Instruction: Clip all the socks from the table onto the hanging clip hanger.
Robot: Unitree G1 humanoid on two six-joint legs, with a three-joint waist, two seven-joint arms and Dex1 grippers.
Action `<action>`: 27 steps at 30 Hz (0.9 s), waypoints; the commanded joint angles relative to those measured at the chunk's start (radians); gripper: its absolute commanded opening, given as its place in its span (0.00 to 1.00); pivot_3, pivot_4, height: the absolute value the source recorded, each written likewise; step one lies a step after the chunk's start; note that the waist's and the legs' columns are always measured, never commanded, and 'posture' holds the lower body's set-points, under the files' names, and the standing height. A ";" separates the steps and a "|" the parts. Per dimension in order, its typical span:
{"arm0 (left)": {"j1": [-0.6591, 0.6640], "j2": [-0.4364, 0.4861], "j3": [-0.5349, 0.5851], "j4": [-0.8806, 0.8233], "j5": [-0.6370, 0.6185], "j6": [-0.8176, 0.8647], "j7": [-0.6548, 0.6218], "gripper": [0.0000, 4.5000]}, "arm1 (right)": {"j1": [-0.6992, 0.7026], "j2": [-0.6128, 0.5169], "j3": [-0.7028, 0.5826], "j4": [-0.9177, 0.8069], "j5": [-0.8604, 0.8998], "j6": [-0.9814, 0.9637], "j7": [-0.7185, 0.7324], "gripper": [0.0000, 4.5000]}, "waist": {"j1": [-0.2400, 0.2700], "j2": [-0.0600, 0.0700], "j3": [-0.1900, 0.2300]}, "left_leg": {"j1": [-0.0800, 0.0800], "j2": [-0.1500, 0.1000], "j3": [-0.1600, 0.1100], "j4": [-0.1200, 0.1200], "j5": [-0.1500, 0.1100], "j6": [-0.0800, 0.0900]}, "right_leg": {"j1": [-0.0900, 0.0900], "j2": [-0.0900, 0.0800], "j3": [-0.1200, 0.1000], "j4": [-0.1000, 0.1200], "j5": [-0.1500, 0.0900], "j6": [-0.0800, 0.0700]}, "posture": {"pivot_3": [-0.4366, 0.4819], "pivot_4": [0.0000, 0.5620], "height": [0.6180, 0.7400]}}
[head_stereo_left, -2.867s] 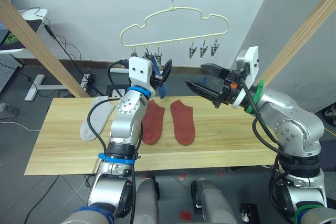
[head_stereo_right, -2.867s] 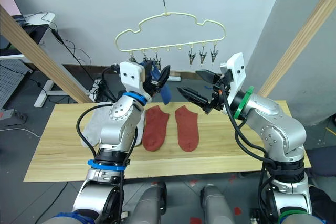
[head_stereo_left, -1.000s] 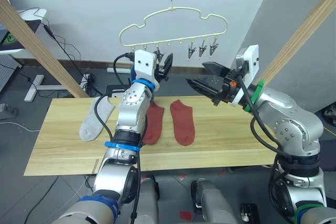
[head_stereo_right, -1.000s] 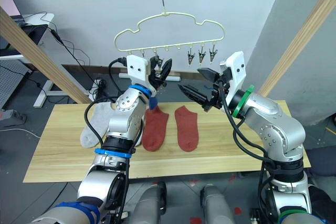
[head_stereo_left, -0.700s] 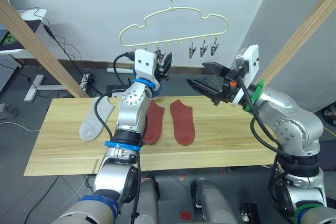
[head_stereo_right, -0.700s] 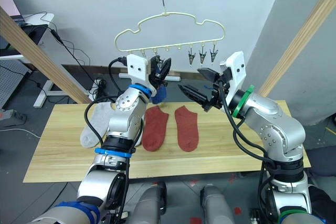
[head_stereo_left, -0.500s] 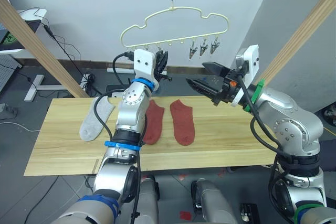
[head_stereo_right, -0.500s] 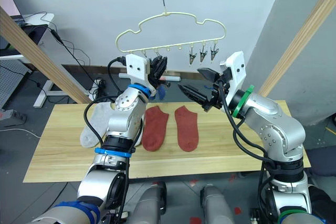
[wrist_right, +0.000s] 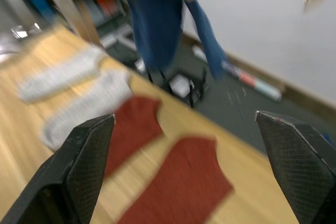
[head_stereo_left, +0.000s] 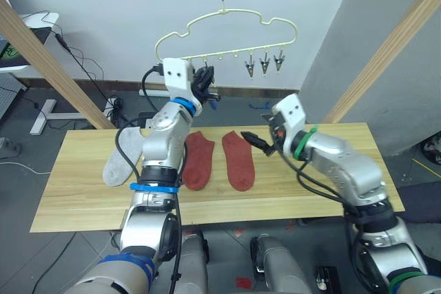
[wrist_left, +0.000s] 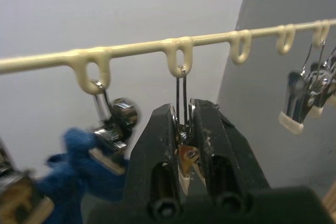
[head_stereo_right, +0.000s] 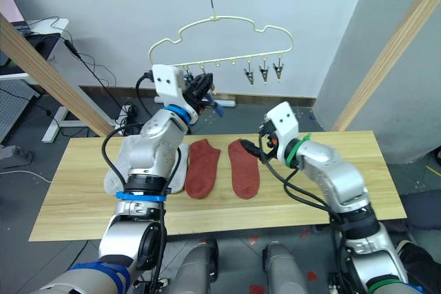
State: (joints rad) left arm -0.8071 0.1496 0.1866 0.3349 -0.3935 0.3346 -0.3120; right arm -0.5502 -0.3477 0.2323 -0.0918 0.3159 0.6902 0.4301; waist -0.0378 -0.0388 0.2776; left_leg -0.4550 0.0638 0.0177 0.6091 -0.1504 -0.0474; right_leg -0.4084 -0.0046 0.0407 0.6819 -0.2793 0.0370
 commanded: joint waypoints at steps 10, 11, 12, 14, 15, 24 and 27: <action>0.041 0.095 0.094 -0.258 -0.236 0.407 -0.004 0.05 | -0.238 0.210 0.113 0.836 -0.297 -0.406 0.031 1.00 | 0.004 0.000 0.000 | 0.000 0.000 -0.001 0.000 0.000 0.000 | 0.001 0.000 -0.001 0.000 0.000 0.000 | 0.50 0.41 1.00; 0.048 0.091 0.092 -0.274 -0.241 0.418 0.003 0.05 | -0.249 0.223 0.111 0.888 -0.310 -0.424 0.031 1.00 | 0.006 0.000 0.000 | 0.000 0.000 -0.001 0.000 0.000 0.000 | 0.001 0.000 -0.001 0.000 0.000 -0.001 | 0.51 0.41 1.00; 0.056 0.087 0.090 -0.291 -0.246 0.427 0.009 0.05 | -0.261 0.239 0.103 0.939 -0.315 -0.433 0.030 1.00 | 0.007 0.000 0.000 | 0.000 0.000 -0.001 0.000 0.000 0.000 | 0.001 0.000 -0.001 0.000 0.000 -0.001 | 0.52 0.41 1.00; 0.069 0.082 0.088 -0.314 -0.252 0.440 0.019 0.05 | -0.280 0.261 0.089 1.016 -0.329 -0.453 0.031 1.00 | 0.008 0.000 0.000 | 0.000 0.000 -0.001 0.000 0.000 -0.001 | 0.001 0.000 -0.001 0.000 0.000 -0.001 | 0.52 0.41 1.00; 0.074 0.082 0.089 -0.322 -0.255 0.444 0.023 0.05 | -0.288 0.268 0.082 1.044 -0.334 -0.460 0.031 1.00 | 0.008 0.000 0.000 | 0.001 0.000 -0.001 0.000 0.000 -0.001 | 0.001 -0.001 -0.001 0.001 0.000 -0.001 | 0.52 0.41 1.00; 0.084 0.089 0.094 -0.337 -0.269 0.458 0.036 0.05 | -0.256 0.257 0.089 1.097 -0.406 -0.518 0.099 0.58 | 0.008 0.000 0.000 | 0.004 0.000 -0.001 0.000 0.000 -0.001 | 0.003 0.000 -0.001 0.002 0.001 -0.001 | 0.52 0.43 1.00; 0.085 0.089 0.093 -0.337 -0.274 0.460 0.039 0.05 | -0.222 0.242 0.085 1.067 -0.415 -0.519 0.113 0.34 | 0.009 0.000 0.000 | 0.004 0.000 -0.001 0.000 0.000 -0.001 | 0.003 0.000 -0.001 0.002 0.001 -0.001 | 0.52 0.44 1.00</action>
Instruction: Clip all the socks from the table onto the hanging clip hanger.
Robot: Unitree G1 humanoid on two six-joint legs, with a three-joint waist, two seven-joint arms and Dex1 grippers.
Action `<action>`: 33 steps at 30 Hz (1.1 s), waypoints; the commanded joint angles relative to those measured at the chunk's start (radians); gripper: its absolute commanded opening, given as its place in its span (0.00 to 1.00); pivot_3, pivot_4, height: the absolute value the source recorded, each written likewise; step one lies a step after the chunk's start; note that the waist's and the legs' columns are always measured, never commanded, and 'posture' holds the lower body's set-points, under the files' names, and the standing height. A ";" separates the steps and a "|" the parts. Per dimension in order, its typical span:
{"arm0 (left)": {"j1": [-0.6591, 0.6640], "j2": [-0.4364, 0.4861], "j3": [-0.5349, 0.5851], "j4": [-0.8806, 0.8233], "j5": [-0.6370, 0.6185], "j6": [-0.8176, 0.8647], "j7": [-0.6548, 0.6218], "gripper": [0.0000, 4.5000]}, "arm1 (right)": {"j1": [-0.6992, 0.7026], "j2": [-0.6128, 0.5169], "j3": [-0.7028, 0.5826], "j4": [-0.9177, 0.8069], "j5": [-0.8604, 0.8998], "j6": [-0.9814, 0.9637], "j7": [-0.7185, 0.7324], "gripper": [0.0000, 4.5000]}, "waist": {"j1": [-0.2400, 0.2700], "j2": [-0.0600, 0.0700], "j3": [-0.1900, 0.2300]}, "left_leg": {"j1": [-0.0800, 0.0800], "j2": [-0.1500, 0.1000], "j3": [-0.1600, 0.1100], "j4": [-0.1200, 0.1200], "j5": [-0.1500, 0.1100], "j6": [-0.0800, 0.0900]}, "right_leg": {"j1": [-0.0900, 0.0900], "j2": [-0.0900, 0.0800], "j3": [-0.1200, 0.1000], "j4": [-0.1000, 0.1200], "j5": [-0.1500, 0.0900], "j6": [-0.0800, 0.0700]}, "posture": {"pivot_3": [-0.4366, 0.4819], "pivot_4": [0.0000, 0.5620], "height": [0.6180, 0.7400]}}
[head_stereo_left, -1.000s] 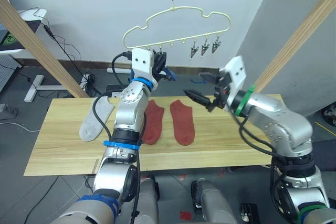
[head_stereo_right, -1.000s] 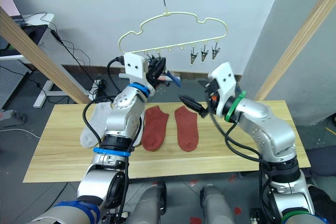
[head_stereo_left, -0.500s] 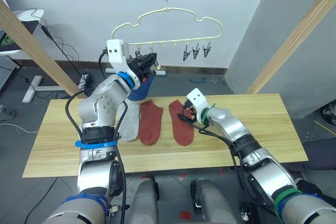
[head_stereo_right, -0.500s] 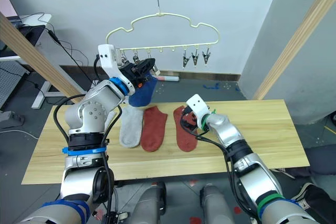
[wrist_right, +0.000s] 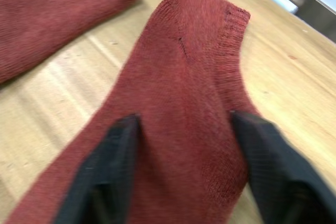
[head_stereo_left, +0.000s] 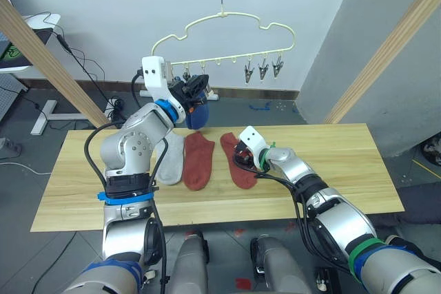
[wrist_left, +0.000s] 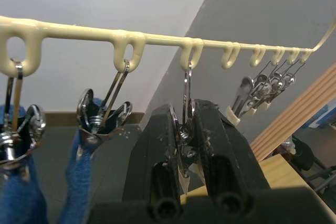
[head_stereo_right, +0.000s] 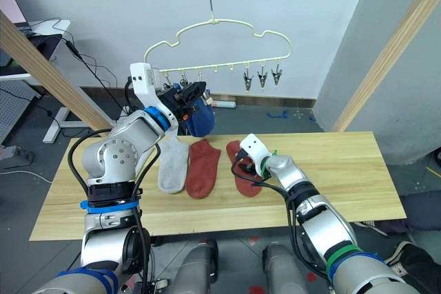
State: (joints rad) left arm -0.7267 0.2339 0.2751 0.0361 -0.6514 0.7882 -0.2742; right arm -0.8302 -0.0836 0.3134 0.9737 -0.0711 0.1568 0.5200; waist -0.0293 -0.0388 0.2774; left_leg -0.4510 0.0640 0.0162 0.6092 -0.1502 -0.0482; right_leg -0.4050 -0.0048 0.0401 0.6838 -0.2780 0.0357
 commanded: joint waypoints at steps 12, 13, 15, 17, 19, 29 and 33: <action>-0.035 -0.042 0.158 0.018 -0.245 0.186 0.104 0.05 | 0.369 -0.195 -0.056 -0.789 0.058 0.236 0.147 0.01 | 0.000 0.000 0.000 | -0.001 0.000 -0.001 0.000 0.000 0.000 | 0.000 0.000 0.000 -0.001 0.000 0.000 | 0.50 0.46 1.00; -0.043 -0.053 0.189 0.031 -0.292 0.214 0.126 0.05 | 0.401 -0.217 -0.076 -0.924 0.090 0.287 0.163 0.01 | 0.000 0.000 0.000 | 0.000 0.000 0.000 0.000 0.000 0.000 | 0.000 0.000 0.000 -0.001 0.000 0.000 | 0.49 0.46 1.00; -0.058 -0.071 0.236 0.052 -0.368 0.254 0.169 0.05 | 0.437 -0.240 -0.113 -1.126 0.140 0.391 0.169 0.01 | -0.004 0.000 0.000 | -0.001 0.000 -0.001 0.000 0.000 0.000 | 0.000 0.000 -0.001 0.000 -0.001 0.001 | 0.49 0.46 1.00; -0.061 -0.064 0.239 0.056 -0.396 0.279 0.177 0.05 | 0.432 -0.243 -0.121 -1.215 0.158 0.473 0.154 0.01 | -0.006 0.000 0.000 | -0.001 0.000 -0.003 0.000 0.000 0.000 | -0.001 0.001 0.000 -0.001 -0.001 0.002 | 0.47 0.46 1.00; -0.062 -0.062 0.239 0.056 -0.424 0.298 0.186 0.05 | 0.411 -0.233 -0.136 -1.278 0.184 0.542 0.132 0.01 | -0.005 0.000 0.000 | 0.000 0.000 -0.004 0.000 0.000 -0.001 | 0.000 0.001 -0.001 0.000 -0.001 0.002 | 0.47 0.46 1.00; -0.068 -0.054 0.209 0.051 -0.473 0.310 0.197 0.05 | 0.301 -0.186 -0.180 -1.346 0.265 0.682 0.060 0.01 | 0.000 0.000 0.000 | -0.001 -0.001 -0.004 0.000 0.001 -0.002 | 0.000 0.001 -0.002 -0.002 0.000 0.001 | 0.46 0.46 1.00; -0.069 -0.054 0.208 0.048 -0.485 0.308 0.205 0.05 | 0.280 -0.188 -0.178 -1.339 0.281 0.689 0.051 0.01 | 0.000 0.000 0.000 | -0.001 -0.001 -0.004 -0.001 0.001 -0.002 | 0.000 0.001 -0.001 -0.002 0.000 0.001 | 0.46 0.45 1.00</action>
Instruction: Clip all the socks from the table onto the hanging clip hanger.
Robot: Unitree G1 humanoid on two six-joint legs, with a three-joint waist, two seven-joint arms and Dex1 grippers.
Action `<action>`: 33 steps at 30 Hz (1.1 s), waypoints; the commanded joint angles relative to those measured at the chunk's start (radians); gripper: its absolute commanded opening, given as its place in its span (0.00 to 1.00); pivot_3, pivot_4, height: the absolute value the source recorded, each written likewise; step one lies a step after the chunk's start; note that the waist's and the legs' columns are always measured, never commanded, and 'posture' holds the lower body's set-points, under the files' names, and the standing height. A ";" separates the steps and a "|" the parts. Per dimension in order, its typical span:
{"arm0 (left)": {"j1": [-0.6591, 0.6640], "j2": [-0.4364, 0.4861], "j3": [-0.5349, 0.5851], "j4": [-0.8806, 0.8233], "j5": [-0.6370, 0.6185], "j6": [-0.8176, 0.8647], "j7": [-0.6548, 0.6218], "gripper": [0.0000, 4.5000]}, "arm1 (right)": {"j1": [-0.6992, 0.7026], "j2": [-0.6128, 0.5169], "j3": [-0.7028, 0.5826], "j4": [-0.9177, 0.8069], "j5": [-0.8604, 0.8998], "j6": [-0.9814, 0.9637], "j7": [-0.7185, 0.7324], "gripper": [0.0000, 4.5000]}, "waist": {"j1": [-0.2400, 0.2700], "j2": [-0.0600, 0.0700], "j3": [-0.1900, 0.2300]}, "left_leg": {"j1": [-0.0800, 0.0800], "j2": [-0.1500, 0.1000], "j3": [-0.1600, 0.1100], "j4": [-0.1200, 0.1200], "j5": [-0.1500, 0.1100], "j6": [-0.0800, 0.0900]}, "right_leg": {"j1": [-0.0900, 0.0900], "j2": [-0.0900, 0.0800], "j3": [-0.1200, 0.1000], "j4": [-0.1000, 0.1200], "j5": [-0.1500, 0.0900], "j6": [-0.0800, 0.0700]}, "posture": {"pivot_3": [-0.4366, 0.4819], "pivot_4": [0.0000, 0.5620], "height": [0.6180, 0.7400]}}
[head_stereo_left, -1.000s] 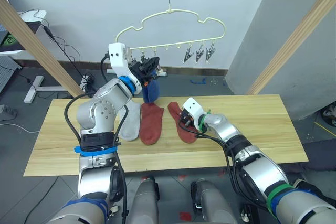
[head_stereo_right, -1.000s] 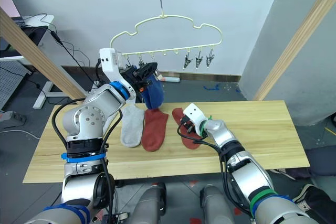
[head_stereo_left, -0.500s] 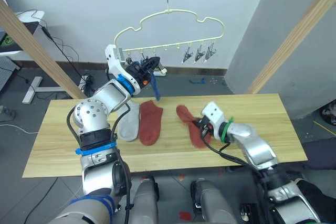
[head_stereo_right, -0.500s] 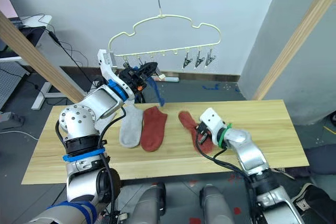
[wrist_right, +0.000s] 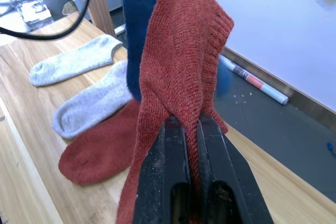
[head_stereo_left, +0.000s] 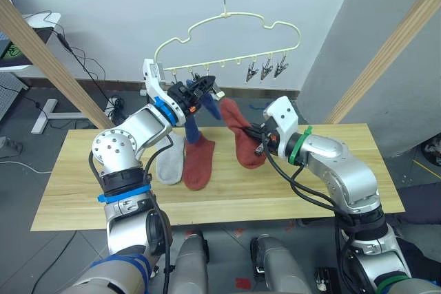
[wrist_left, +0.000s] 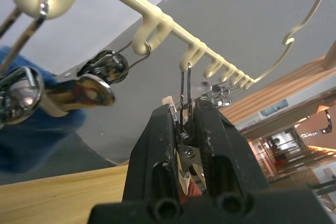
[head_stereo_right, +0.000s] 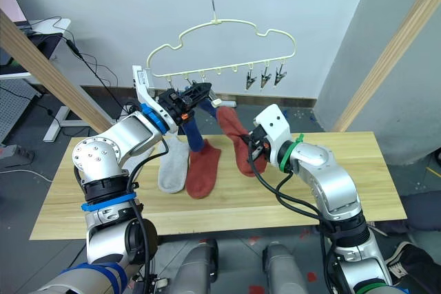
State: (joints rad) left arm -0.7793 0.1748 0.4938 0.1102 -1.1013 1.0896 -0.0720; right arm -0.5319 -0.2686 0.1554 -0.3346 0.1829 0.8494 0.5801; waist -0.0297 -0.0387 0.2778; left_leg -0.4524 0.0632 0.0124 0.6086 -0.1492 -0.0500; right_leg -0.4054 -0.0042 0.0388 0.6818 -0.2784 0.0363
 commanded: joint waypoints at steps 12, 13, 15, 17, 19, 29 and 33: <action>-0.003 0.006 -0.021 -0.046 -0.071 0.004 0.024 0.05 | -0.066 0.011 -0.015 0.008 0.066 -0.010 -0.025 0.01 | 0.000 0.000 0.000 | 0.000 0.000 0.000 0.000 0.000 0.000 | 0.000 0.000 0.000 0.000 0.000 0.000 | 0.47 0.46 1.00; -0.003 0.007 -0.022 -0.045 -0.072 0.002 0.024 0.05 | -0.075 0.016 -0.014 0.017 0.067 -0.013 -0.027 0.01 | 0.000 0.000 0.000 | 0.000 0.000 0.000 0.000 0.000 0.000 | 0.000 0.000 0.000 0.000 0.000 0.000 | 0.47 0.46 1.00; -0.003 0.006 -0.022 -0.044 -0.073 -0.002 0.025 0.05 | -0.090 0.025 -0.013 0.033 0.070 -0.018 -0.031 0.01 | 0.000 0.000 0.000 | 0.000 0.000 0.000 0.000 0.000 0.000 | 0.000 0.000 0.000 0.000 0.000 0.000 | 0.47 0.45 1.00; -0.002 0.007 -0.024 -0.046 -0.072 -0.007 0.024 0.05 | -0.106 0.038 -0.013 0.049 0.077 -0.019 -0.034 0.01 | 0.000 0.000 0.000 | 0.000 0.000 0.000 0.000 0.000 0.000 | 0.000 0.000 0.000 0.000 0.000 0.000 | 0.47 0.45 1.00; -0.001 0.010 -0.031 -0.049 -0.065 -0.013 0.016 0.05 | -0.116 0.047 -0.012 0.063 0.082 -0.021 -0.036 0.01 | 0.000 0.000 0.000 | 0.000 0.000 0.000 0.000 0.000 0.000 | 0.000 0.000 0.000 0.000 0.000 0.000 | 0.47 0.45 1.00; 0.023 0.053 -0.061 -0.070 -0.028 -0.064 -0.033 0.51 | -0.113 0.071 -0.011 0.081 0.102 -0.015 -0.055 0.00 | 0.000 0.000 0.000 | -0.001 0.000 0.000 0.000 0.000 0.000 | -0.001 0.000 0.000 -0.001 0.000 0.000 | 0.48 0.45 1.00; 0.030 0.072 -0.055 -0.077 -0.035 -0.060 -0.033 0.78 | -0.105 0.074 -0.006 0.074 0.113 -0.013 -0.057 0.00 | 0.001 0.000 0.000 | -0.001 0.000 0.000 0.000 0.000 0.000 | -0.001 0.000 -0.001 0.000 0.000 0.000 | 0.50 0.43 1.00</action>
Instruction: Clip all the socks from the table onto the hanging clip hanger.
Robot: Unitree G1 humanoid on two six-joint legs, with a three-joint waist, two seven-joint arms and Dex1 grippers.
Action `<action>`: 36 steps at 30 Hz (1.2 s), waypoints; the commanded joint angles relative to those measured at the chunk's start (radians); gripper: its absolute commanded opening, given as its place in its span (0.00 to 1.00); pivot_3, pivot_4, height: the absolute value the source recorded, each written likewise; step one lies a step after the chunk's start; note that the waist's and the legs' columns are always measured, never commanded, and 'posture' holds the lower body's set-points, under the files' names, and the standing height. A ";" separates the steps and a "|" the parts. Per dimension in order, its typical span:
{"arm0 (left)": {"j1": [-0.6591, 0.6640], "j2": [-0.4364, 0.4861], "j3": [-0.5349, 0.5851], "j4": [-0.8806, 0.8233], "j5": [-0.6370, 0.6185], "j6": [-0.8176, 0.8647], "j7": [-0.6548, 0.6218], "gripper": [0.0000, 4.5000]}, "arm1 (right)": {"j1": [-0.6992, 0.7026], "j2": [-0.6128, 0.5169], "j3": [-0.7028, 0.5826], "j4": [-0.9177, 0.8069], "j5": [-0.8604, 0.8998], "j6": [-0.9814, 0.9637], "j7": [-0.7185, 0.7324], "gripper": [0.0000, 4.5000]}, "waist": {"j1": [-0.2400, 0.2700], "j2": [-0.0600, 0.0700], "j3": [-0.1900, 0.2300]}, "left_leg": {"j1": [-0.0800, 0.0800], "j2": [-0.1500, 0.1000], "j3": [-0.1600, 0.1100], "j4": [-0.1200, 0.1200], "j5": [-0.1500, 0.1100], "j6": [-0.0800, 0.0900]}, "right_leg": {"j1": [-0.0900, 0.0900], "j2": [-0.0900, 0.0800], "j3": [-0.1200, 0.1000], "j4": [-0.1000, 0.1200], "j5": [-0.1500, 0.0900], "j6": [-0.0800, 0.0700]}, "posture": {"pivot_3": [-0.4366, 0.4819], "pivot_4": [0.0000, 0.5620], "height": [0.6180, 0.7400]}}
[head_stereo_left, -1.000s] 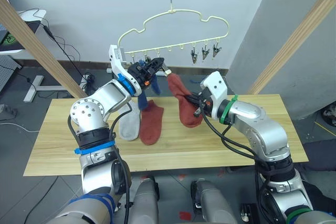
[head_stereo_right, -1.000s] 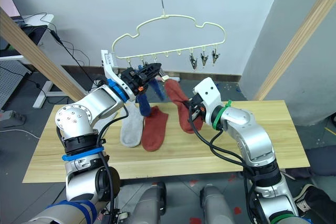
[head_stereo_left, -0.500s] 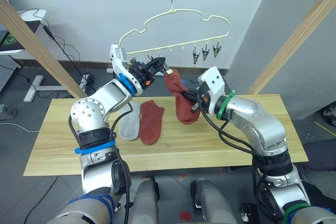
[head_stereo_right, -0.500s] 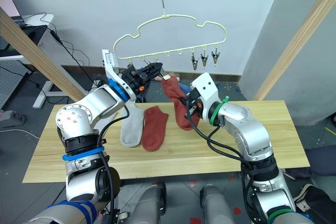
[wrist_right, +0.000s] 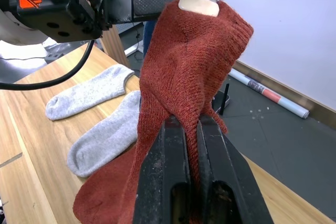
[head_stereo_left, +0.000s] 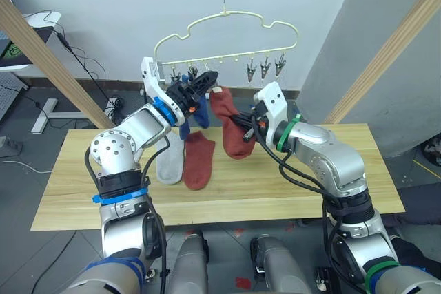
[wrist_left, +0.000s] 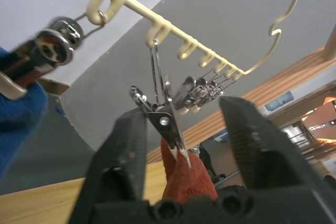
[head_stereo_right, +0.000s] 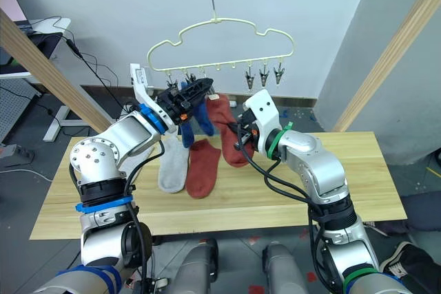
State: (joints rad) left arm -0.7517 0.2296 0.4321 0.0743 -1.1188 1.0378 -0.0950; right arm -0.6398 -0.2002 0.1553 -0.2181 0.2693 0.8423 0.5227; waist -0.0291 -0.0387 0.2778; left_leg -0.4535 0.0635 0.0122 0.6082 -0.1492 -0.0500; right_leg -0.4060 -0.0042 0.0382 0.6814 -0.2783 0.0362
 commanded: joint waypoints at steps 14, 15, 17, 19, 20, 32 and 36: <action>0.235 0.309 -0.032 -0.347 -0.053 0.121 -0.119 1.00 | 0.097 0.004 0.023 0.025 0.028 -0.072 0.013 0.68 | 0.009 0.000 0.000 | 0.000 0.000 0.000 -0.001 0.000 0.000 | 0.000 -0.001 -0.001 0.000 0.000 0.000 | 0.55 0.42 1.00; 0.264 0.330 -0.038 -0.368 -0.039 0.119 -0.134 1.00 | 0.116 -0.010 0.021 0.017 0.028 -0.072 0.017 0.76 | 0.012 0.000 0.000 | 0.000 0.000 0.000 -0.001 0.000 0.000 | 0.000 -0.002 -0.001 0.000 0.000 0.000 | 0.55 0.42 1.00; 0.331 0.357 -0.042 -0.410 -0.019 0.112 -0.154 1.00 | 0.153 -0.044 0.018 -0.004 0.008 -0.083 0.006 0.90 | 0.013 0.000 0.000 | 0.000 0.000 0.001 -0.001 0.000 0.000 | 0.000 -0.002 0.000 0.000 0.000 0.000 | 0.55 0.41 1.00; 0.394 0.385 -0.059 -0.453 0.034 0.076 -0.172 1.00 | 0.179 -0.067 0.010 -0.019 -0.001 -0.106 -0.002 1.00 | 0.014 0.000 0.000 | 0.000 0.000 0.001 -0.002 0.000 0.000 | 0.000 -0.002 0.000 -0.001 0.000 0.000 | 0.55 0.41 1.00; 0.416 0.397 -0.071 -0.471 0.060 0.065 -0.169 1.00 | 0.189 -0.072 0.003 -0.026 -0.003 -0.119 -0.009 1.00 | 0.015 0.000 0.000 | 0.000 0.000 0.001 -0.002 0.000 0.000 | -0.001 -0.002 0.000 -0.001 0.000 0.000 | 0.55 0.42 1.00; 0.593 0.430 -0.148 -0.590 0.348 -0.348 -0.411 1.00 | 0.069 0.020 -0.113 -0.032 -0.029 -0.220 -0.198 1.00 | 0.025 0.000 0.000 | 0.000 0.001 0.004 -0.002 0.000 0.000 | -0.003 -0.001 0.003 -0.001 0.000 -0.001 | 0.54 0.43 1.00; 0.633 0.410 -0.153 -0.593 0.379 -0.450 -0.482 1.00 | 0.005 0.082 -0.125 0.052 -0.051 -0.290 -0.263 0.87 | 0.026 0.000 0.000 | 0.000 0.001 0.005 -0.005 0.000 0.000 | -0.004 -0.001 0.003 -0.001 -0.001 -0.002 | 0.55 0.44 1.00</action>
State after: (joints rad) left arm -0.1280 0.6398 0.2738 -0.4791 -0.7552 0.6399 -0.5428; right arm -0.6140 -0.1225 0.0443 -0.1723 0.2374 0.5960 0.2848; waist -0.0027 -0.0387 0.2777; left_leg -0.4535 0.0649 0.0173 0.6032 -0.1492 -0.0501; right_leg -0.4102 -0.0053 0.0412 0.6801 -0.2794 0.0338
